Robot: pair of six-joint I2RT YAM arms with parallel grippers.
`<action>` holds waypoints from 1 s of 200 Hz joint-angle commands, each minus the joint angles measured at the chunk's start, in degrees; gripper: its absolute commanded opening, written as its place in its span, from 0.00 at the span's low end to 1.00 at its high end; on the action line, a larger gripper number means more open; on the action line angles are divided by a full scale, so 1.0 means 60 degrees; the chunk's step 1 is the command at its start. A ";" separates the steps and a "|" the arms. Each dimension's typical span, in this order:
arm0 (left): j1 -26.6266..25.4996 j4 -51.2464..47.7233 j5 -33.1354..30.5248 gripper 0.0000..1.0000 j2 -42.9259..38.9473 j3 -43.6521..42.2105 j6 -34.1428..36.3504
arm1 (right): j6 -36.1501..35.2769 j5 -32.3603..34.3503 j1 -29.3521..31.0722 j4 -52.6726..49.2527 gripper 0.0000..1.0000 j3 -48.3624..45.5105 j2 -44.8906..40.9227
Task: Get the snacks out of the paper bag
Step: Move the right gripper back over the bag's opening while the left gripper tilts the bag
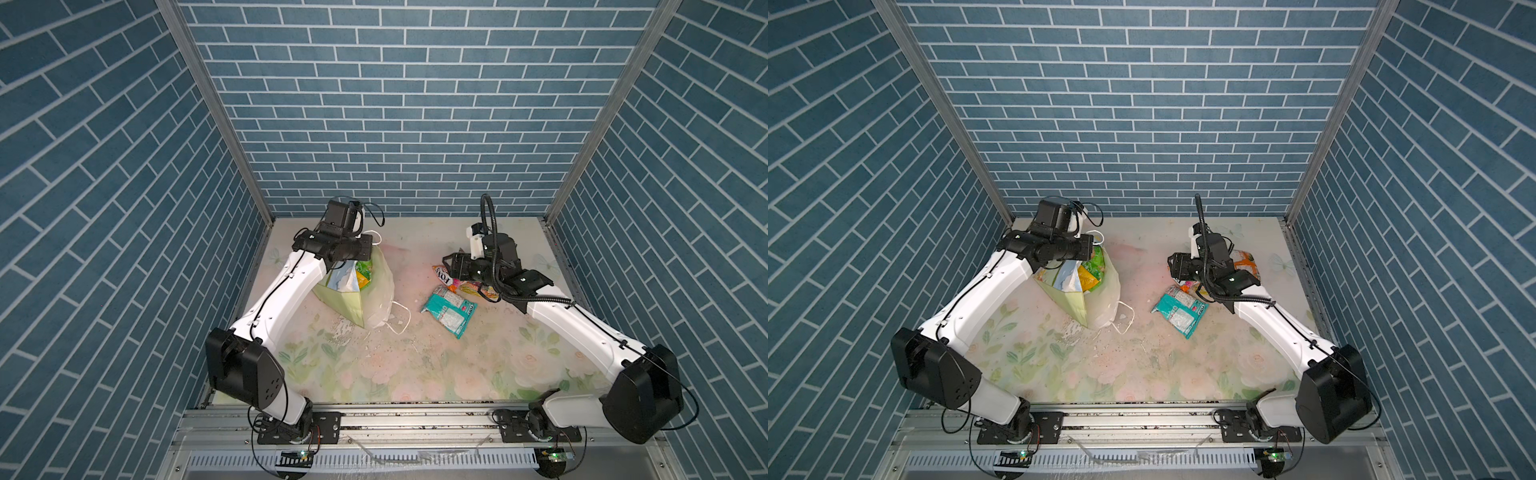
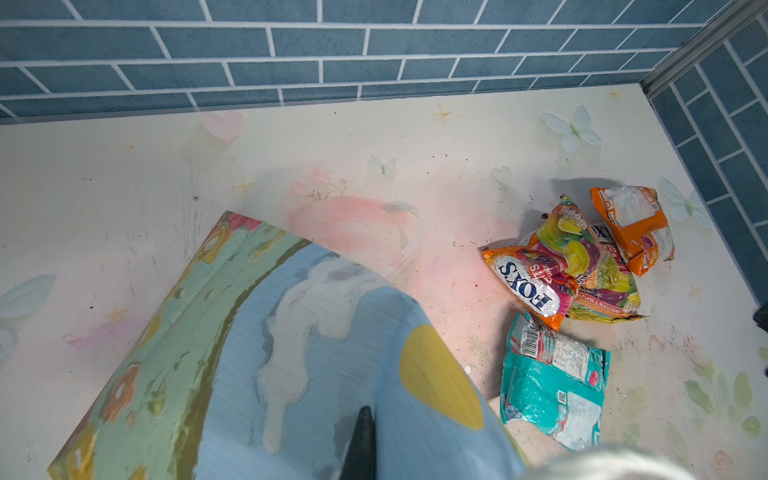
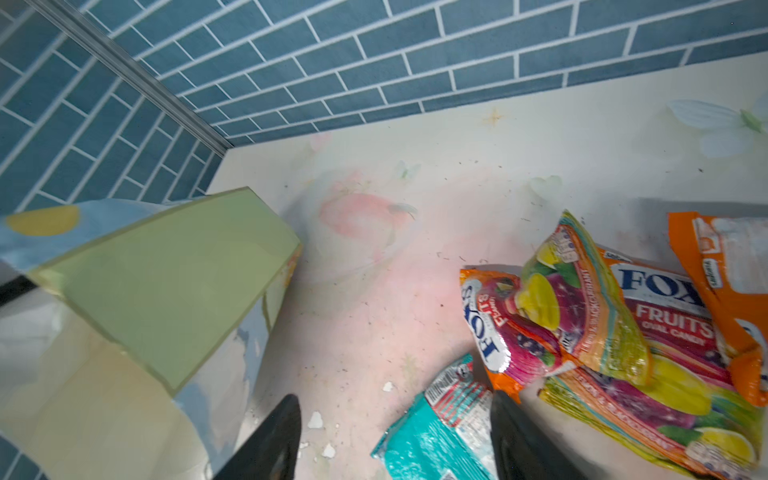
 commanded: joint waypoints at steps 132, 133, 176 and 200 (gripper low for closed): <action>0.0020 0.0071 0.0144 0.00 0.0174 0.0112 -0.0092 | 0.0870 0.1967 0.2723 0.1518 0.82 -0.0869 -0.0497; 0.0014 0.0057 0.0134 0.00 0.0174 0.0119 -0.0080 | 0.0864 0.1970 0.2732 0.1534 0.81 -0.0873 -0.0505; 0.0022 -0.0155 -0.0562 0.00 0.0347 0.0226 0.0302 | 0.0606 0.1813 0.2832 0.1903 0.81 -0.1094 -0.0604; 0.0021 -0.0164 -0.1156 0.00 0.0457 0.0261 0.0565 | 0.0560 0.1632 0.2841 0.2256 0.81 -0.1541 -0.0873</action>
